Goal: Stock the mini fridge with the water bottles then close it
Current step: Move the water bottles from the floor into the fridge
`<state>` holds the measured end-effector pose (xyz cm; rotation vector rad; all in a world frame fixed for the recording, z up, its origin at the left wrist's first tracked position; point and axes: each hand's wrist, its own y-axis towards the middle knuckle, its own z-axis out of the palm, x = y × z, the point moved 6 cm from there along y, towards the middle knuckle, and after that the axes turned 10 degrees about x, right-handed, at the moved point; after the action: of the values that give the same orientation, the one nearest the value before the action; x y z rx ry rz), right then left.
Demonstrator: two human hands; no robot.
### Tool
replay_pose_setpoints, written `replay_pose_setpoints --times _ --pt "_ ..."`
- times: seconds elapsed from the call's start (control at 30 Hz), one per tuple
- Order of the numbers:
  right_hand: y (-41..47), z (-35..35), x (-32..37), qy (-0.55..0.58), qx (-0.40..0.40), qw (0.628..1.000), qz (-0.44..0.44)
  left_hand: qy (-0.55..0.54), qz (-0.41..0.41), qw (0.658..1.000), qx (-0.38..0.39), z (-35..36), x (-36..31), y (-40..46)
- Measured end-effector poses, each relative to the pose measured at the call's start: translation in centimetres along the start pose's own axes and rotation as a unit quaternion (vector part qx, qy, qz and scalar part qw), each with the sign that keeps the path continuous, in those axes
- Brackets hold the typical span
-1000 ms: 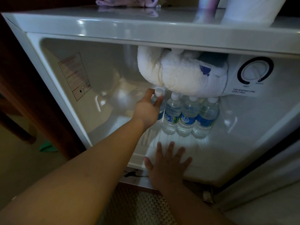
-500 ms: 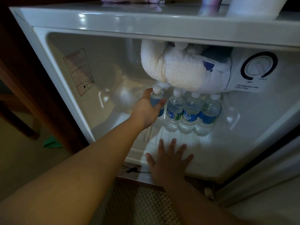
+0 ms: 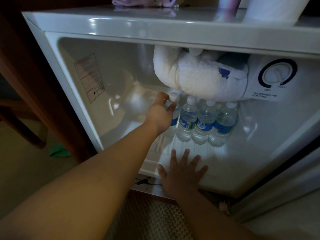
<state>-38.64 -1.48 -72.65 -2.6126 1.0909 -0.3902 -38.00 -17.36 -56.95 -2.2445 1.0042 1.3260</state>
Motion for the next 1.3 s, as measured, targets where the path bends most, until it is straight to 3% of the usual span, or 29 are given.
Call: replay_pose_setpoints --times 0.37,1.3 --pt "0.0 0.0 0.1 0.006 -0.015 1.000 -0.004 0.020 0.027 0.999 0.029 0.1 -0.3 0.2" --pt "-0.1 0.1 0.0 0.004 -0.010 1.000 0.001 0.044 -0.011 0.998 -0.039 -1.7 1.3 -0.5"
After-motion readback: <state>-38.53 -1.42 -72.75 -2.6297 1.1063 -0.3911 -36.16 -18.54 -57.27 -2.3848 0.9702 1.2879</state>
